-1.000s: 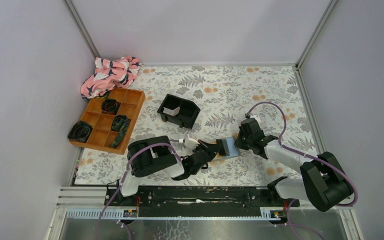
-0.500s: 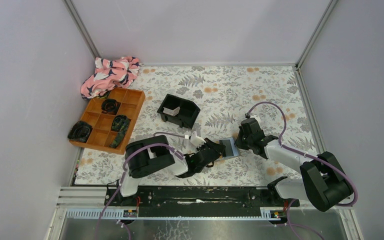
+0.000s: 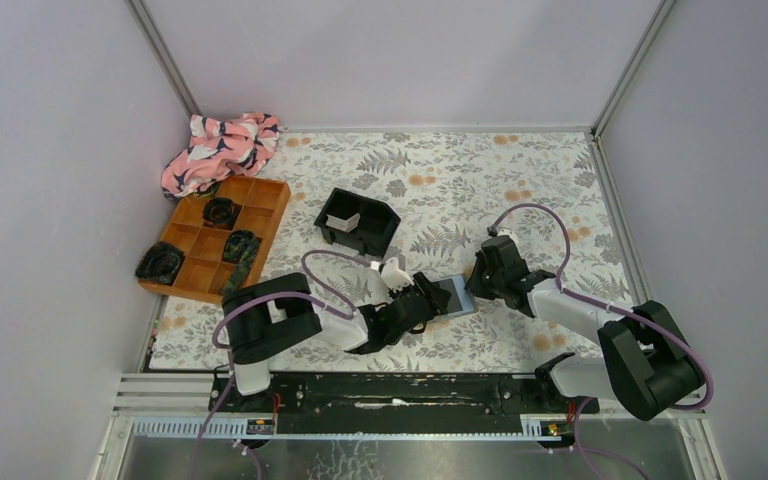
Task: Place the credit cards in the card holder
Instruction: Insert the credit card into the card holder.
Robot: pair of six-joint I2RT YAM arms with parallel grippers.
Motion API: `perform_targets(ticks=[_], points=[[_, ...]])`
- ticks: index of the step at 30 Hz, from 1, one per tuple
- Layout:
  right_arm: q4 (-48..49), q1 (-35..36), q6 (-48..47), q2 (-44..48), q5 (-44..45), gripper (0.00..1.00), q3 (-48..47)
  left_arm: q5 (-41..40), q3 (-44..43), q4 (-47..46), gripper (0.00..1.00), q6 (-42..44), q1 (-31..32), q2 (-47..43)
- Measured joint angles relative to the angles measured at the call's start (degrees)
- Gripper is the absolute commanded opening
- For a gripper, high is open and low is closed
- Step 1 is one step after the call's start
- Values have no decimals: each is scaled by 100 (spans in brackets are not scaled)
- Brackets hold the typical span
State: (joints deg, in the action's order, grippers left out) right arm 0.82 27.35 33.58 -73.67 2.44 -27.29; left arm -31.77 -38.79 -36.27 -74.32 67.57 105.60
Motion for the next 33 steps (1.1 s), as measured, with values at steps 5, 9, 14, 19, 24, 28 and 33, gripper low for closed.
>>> perform_targets(ticks=[5,9,14,19,24,28,33], points=[[2,0,-7,0,-42,12,0,-13,-87,229,54,273,0,-59],[7,0,-7,-9,-57,12,0,-61,-83,358,47,407,2,-133],[13,0,-9,-15,-59,12,0,-68,-81,398,41,505,22,-138],[15,0,-9,-17,-59,12,0,-63,-81,398,37,601,22,-138],[15,0,-11,-17,-59,13,0,-57,-85,417,37,684,22,-136],[15,0,-11,-17,-59,13,0,-57,-92,428,36,715,22,-133],[15,0,-15,-15,-61,13,0,22,-306,487,37,750,22,9]])
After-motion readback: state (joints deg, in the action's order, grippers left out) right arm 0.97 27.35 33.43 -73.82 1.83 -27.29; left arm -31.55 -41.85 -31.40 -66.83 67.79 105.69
